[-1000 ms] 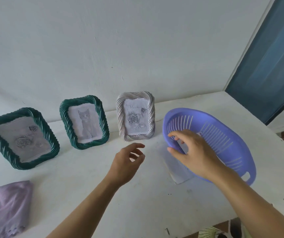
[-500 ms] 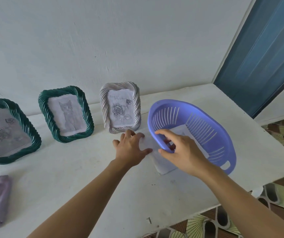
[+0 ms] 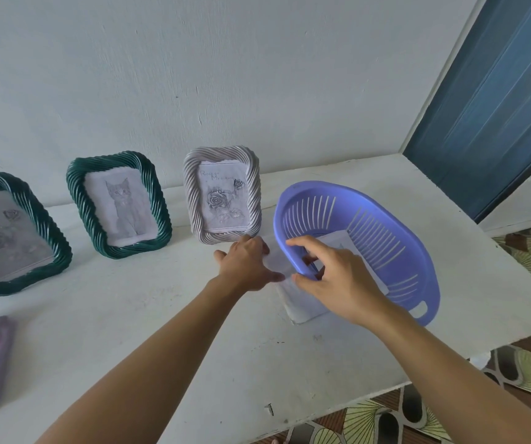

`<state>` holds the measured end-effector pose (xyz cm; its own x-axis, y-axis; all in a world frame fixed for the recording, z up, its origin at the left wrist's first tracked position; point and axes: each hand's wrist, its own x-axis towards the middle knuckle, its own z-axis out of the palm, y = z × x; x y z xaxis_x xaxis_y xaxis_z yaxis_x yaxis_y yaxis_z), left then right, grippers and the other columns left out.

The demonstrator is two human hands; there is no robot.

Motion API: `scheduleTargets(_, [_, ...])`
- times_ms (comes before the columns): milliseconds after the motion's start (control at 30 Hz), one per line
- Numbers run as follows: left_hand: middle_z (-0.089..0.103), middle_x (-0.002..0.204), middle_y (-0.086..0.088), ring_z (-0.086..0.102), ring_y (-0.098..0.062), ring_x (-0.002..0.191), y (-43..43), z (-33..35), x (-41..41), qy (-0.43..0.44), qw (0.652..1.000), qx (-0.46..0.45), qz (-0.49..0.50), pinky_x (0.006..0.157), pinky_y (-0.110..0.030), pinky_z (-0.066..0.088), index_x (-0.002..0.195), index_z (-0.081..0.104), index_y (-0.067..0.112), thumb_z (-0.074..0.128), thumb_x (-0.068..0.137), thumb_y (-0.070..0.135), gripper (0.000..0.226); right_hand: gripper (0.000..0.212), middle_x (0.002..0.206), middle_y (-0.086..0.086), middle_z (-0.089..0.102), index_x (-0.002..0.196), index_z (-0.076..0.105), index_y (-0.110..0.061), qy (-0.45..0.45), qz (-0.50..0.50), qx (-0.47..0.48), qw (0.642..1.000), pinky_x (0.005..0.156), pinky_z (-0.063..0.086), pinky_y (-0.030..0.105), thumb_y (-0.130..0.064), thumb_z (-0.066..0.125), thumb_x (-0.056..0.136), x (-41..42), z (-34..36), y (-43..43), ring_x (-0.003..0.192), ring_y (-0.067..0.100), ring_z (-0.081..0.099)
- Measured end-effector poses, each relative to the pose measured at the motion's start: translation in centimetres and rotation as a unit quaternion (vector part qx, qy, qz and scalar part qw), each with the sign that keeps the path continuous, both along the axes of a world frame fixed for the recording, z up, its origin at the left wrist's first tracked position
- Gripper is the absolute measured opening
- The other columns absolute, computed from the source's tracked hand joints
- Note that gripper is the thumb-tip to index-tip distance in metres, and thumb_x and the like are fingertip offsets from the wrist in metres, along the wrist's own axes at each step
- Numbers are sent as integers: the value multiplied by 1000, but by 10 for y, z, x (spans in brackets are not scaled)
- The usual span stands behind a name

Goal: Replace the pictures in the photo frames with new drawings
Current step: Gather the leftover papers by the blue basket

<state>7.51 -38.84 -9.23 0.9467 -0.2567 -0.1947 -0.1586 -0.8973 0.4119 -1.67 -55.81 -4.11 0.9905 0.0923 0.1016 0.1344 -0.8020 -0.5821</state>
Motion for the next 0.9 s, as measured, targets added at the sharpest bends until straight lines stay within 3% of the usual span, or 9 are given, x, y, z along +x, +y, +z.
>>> scheduleTargets(133, [55, 124, 8, 51, -17, 120, -3, 5, 8, 30, 999, 11, -7, 104, -49, 34, 118, 57, 26, 80, 74, 55, 58, 46, 97, -15, 66, 126, 54, -41, 4, -5, 5, 1000, 68, 44, 22, -32, 72, 85, 5, 4, -3, 61, -5, 54])
scheduleTargets(233, [58, 121, 8, 53, -17, 118, -10, 6, 9, 34, 999, 23, -15, 102, -49, 33, 113, 59, 27, 78, 76, 49, 47, 45, 100, -14, 67, 126, 55, -41, 9, -15, 28, 999, 64, 44, 13, -32, 73, 85, 8, 10, -8, 63, -1, 58])
scheduleTargets(333, [58, 121, 6, 54, -18, 116, -15, 5, 7, 32, 999, 31, -15, 102, -49, 32, 113, 57, 28, 72, 78, 44, 41, 44, 99, -14, 68, 125, 55, -42, 20, -17, 52, 998, 65, 48, 14, -33, 74, 86, 9, 15, -12, 69, -1, 62])
scheduleTargets(400, [58, 118, 7, 55, -18, 113, -16, 6, 6, 33, 999, 29, -12, 99, -46, 32, 111, 56, 29, 71, 79, 41, 38, 44, 99, -15, 68, 124, 55, -44, 24, -21, 54, 998, 67, 50, 18, -34, 73, 85, 9, 16, -12, 70, 2, 63])
scheduleTargets(500, [60, 110, 8, 56, -17, 103, -16, 5, 2, 29, 1000, 7, -3, 92, -43, 30, 103, 46, 28, 70, 78, 37, 36, 45, 99, -14, 68, 125, 55, -42, 29, -19, 45, 998, 63, 46, 11, -34, 74, 85, 9, 15, -11, 68, 0, 62])
scheduleTargets(567, [62, 111, 10, 57, -18, 104, -15, 3, -2, 26, 999, -19, 7, 87, -41, 26, 111, 45, 27, 70, 78, 34, 42, 45, 99, -13, 68, 126, 55, -41, 30, -12, 39, 999, 63, 46, 10, -34, 73, 86, 8, 14, -10, 67, 0, 61])
scheduleTargets(667, [62, 110, 11, 56, -17, 104, -14, 3, -7, 44, 997, -62, 27, 87, -39, 25, 128, 46, 26, 73, 79, 34, 57, 46, 99, -14, 67, 126, 53, -44, 33, -13, 35, 999, 64, 48, 15, -35, 73, 86, 8, 13, -10, 66, 4, 62])
scheduleTargets(800, [60, 93, 13, 53, -15, 92, -9, 7, -14, 45, 991, -116, 53, 84, -36, 27, 122, 51, 30, 77, 76, 34, 52, 46, 98, -15, 67, 125, 53, -46, 32, -13, 33, 999, 70, 55, 28, -37, 73, 85, 7, 12, -11, 65, 7, 63])
scheduleTargets(900, [60, 79, 14, 56, -16, 85, -5, 5, -23, 8, 985, -155, 69, 81, -35, 27, 122, 45, 31, 78, 76, 30, 57, 45, 98, -14, 68, 124, 52, -47, 31, -15, 35, 999, 71, 55, 30, -39, 73, 85, 7, 11, -11, 65, 8, 64])
